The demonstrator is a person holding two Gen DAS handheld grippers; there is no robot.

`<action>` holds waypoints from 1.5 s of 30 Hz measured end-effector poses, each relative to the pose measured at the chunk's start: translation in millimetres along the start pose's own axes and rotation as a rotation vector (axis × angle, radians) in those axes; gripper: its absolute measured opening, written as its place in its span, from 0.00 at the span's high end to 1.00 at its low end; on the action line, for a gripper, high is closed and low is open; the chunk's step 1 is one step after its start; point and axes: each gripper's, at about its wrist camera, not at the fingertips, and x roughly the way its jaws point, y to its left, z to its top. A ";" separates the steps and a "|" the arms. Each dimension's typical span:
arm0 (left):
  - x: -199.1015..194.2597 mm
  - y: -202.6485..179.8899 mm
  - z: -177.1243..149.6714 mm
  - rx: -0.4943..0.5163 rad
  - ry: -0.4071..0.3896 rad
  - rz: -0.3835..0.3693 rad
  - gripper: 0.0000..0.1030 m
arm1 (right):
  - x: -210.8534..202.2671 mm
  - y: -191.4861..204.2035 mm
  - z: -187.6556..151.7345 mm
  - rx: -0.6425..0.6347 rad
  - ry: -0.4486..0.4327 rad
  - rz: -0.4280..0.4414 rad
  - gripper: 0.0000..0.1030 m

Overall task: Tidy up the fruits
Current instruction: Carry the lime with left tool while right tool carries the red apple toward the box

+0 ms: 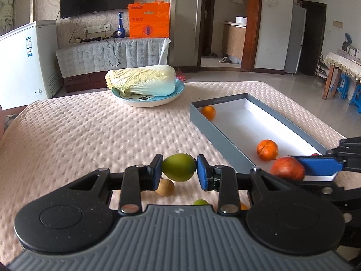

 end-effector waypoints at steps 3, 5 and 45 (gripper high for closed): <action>1.3 1.7 1.7 -0.010 0.001 0.004 0.63 | -0.7 -0.7 0.2 0.006 -0.003 -0.008 0.68; 2.0 0.7 2.4 -0.006 -0.001 0.005 0.63 | -1.5 -1.5 -0.2 0.007 -0.004 -0.009 0.68; 38.7 -12.6 28.7 0.009 -0.014 -0.022 0.63 | -12.4 -12.9 3.3 0.047 -0.032 -0.006 0.68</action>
